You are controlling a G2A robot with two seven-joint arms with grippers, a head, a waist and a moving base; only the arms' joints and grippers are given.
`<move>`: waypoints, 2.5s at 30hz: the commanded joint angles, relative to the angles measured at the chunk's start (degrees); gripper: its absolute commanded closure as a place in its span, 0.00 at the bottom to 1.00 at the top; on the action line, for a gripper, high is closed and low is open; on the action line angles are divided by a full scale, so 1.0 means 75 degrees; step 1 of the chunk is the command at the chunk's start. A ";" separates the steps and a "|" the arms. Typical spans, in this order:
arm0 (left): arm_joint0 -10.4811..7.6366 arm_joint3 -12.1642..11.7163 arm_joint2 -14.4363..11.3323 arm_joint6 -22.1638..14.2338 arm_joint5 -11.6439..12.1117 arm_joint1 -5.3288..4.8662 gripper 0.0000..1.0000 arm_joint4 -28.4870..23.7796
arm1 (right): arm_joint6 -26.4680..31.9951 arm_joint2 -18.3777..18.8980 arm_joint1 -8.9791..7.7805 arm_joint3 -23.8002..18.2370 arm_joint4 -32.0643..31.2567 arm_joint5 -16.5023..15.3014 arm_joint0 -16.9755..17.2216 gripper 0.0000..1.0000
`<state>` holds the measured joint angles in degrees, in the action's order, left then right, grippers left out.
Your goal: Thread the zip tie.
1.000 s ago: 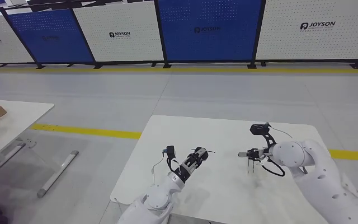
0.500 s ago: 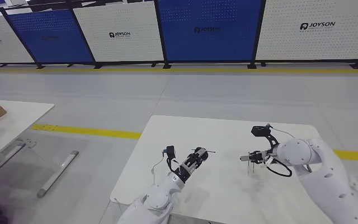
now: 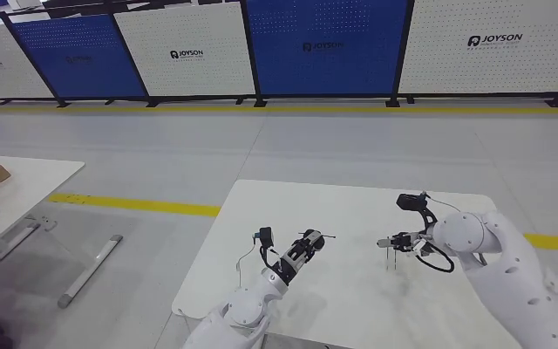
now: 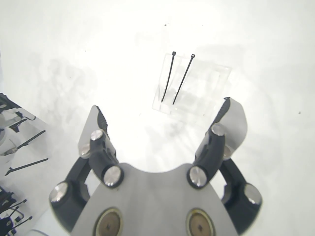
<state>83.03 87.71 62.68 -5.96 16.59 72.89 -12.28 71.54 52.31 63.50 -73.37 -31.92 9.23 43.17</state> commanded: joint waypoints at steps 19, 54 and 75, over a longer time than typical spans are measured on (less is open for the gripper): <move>0.0000 0.0000 0.0000 0.0000 0.0000 0.0000 1.00 0.0000 | -0.0095 -0.0466 0.0219 0.0467 -0.0533 0.0735 -0.0280 0.50; 0.0000 0.0000 0.0000 0.0000 0.0000 0.0000 1.00 0.0000 | 0.0089 -0.1666 0.1163 0.3178 -0.0396 0.0799 -0.1464 0.69; 0.0000 0.0000 0.0000 0.0000 0.0000 0.0000 1.00 0.0000 | -0.0177 -0.2173 0.1884 0.4766 -0.0195 0.0464 -0.2042 0.70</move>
<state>83.03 87.71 62.68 -5.96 16.59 72.89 -12.28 70.28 36.08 77.47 -37.97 -33.42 12.78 27.98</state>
